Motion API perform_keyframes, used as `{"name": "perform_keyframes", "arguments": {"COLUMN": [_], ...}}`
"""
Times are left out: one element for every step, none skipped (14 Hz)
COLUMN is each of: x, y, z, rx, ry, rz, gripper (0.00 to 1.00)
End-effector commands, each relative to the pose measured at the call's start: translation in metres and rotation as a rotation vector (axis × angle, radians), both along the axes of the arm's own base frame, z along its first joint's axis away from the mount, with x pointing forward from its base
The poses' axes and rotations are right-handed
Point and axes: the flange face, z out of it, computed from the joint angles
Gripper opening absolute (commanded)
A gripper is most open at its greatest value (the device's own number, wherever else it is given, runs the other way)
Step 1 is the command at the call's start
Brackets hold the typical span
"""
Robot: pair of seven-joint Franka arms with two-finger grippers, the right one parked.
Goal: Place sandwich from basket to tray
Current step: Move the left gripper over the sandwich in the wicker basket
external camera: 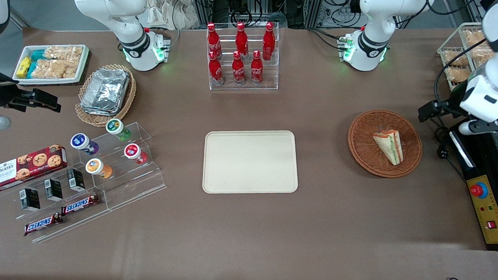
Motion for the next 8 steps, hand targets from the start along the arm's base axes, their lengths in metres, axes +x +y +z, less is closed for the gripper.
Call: {"name": "perform_keyframes", "arguments": {"x": [-0.039,-0.040,-0.041,-0.044,-0.048,-0.051,-0.052,-0.052], "y": [-0.004,-0.003,-0.003,-0.002,-0.002,-0.001,-0.004,-0.005], "z": [-0.057,-0.070,-0.084,-0.098,-0.115,-0.134,-0.156,-0.178], "rx": [0.005,0.005,0.009,0.011,0.009,0.005,0.016,0.033], "ry": [-0.047,-0.047,-0.040,-0.037,-0.051,-0.060,-0.049,-0.038], "rz": [0.198,0.239,0.263,0.289,0.334,0.378,0.389,0.404], "gripper": [0.99,0.99,0.99,0.99,0.99,0.99,0.99,0.99]}}
